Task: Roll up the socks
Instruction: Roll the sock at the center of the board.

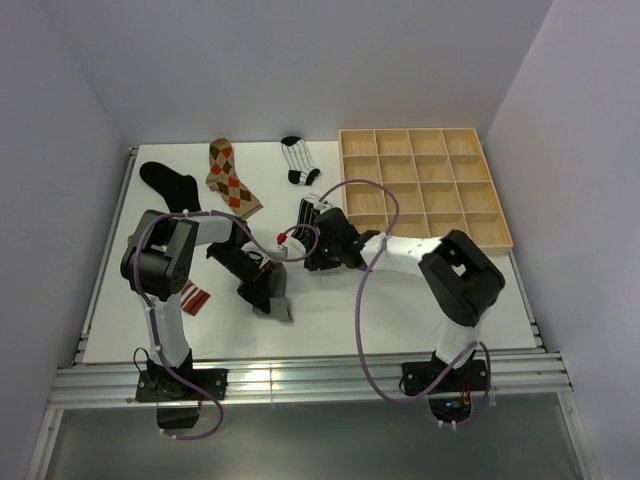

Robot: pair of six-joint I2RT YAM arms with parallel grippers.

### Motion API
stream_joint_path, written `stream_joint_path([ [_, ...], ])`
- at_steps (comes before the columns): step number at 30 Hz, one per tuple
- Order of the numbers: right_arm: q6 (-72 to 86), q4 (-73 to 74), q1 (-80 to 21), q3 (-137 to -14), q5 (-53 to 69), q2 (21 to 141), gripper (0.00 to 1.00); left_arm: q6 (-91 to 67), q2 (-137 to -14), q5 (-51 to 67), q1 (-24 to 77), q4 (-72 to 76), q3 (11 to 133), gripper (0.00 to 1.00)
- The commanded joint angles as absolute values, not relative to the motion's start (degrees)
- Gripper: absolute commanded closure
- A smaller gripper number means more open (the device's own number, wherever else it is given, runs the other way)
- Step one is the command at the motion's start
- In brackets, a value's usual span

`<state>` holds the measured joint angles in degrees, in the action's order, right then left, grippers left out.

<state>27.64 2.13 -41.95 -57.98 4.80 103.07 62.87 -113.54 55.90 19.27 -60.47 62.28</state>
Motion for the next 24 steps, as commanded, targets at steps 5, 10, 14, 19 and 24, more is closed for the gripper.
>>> stream_joint_path([
  [5, 24.5, -5.4, -46.2, -46.7, -2.4, 87.9, 0.53, 64.8, -118.8, 46.1, 19.3, -59.9, 62.8, 1.00],
  [10, 14.9, -5.1, -60.8, -46.1, -11.0, 87.3, 0.46, 65.0, -119.9, 46.4, 19.3, -60.6, 63.5, 1.00],
  [14, 8.9, -7.8, -66.3, -46.7, -13.6, 90.3, 0.38, 65.0, -120.2, 46.8, 19.3, -60.9, 64.2, 1.00],
  [19, 4.1, -12.7, -68.8, -45.8, -12.9, 90.5, 0.32, 65.0, -120.7, 46.4, 19.2, -60.7, 64.0, 1.00],
  [24, 0.6, -12.1, -71.7, -47.6, -13.7, 91.8, 0.30, 65.8, -120.9, 46.5, 19.2, -61.8, 64.2, 1.00],
])
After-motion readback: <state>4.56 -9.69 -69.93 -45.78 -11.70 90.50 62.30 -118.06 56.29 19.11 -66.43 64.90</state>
